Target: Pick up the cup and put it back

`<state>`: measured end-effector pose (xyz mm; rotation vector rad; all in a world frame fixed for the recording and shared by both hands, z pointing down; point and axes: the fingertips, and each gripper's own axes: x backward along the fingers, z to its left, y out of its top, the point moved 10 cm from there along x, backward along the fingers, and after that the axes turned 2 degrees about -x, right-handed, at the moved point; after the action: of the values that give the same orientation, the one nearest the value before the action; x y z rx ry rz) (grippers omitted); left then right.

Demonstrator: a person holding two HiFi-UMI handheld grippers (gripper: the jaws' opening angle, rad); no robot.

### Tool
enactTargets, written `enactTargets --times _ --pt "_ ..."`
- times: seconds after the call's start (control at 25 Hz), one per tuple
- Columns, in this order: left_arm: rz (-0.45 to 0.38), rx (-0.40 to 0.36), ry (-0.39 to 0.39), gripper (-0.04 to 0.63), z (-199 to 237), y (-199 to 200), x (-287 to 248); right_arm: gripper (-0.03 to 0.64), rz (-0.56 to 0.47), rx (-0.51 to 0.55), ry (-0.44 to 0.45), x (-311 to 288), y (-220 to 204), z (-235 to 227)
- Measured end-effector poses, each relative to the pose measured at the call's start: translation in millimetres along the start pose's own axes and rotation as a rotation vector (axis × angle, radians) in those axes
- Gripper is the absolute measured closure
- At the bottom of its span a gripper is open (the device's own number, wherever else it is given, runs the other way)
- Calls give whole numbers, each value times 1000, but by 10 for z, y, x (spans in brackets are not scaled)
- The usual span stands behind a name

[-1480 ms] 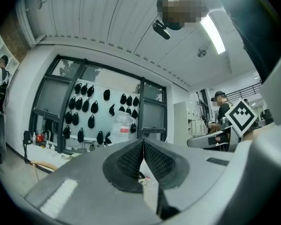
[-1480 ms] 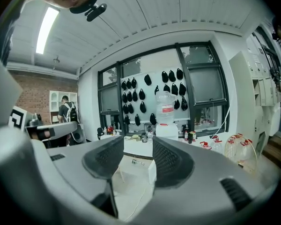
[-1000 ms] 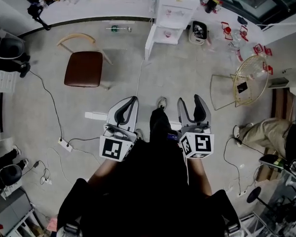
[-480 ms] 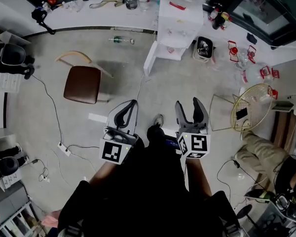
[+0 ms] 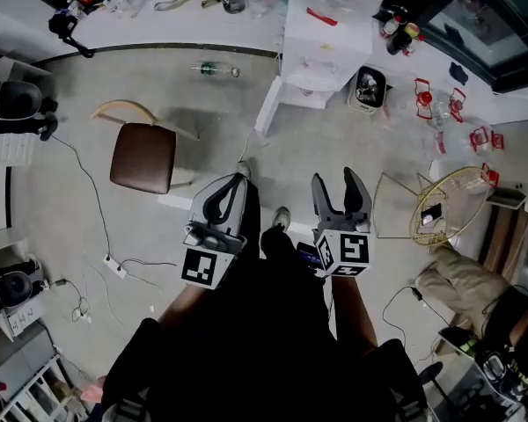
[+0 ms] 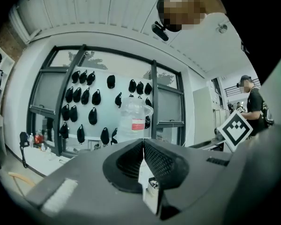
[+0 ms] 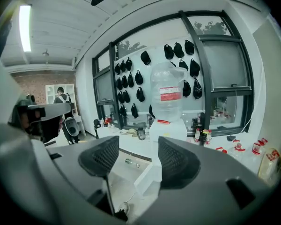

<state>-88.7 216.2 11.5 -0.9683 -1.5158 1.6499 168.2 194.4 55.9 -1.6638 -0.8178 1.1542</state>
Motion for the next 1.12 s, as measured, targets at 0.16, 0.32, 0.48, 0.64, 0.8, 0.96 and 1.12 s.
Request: enactTargets --times 0.16,0.32,0.48,0.64,0.8,0.96,1.12 --pt "-23 1 -47 588 375 -20 -542 367 8 1 -31 -500 98 -36" --pt "-31 -1 -116 588 726 -85 -1101 367 53 7 -74 -1108 88 -143" --pt "1 15 -172 588 954 -331 -1565 365 77 26 -111 -1687 -37 -357" --pt "19 34 -180 588 1011 -725 -1936 365 81 28 -113 -2134 -241 -634" --pt "12 27 -166 588 1040 -1285 -2289 365 86 10 -114 -2529 -639 -893" --pt "-13 65 -147 588 1019 -1912 -2617 365 92 15 -107 -2869 -1119 -1116" --pt "-23 86 -148 588 1016 -2595 -2930 365 87 49 -99 -3192 -1675 -1350"
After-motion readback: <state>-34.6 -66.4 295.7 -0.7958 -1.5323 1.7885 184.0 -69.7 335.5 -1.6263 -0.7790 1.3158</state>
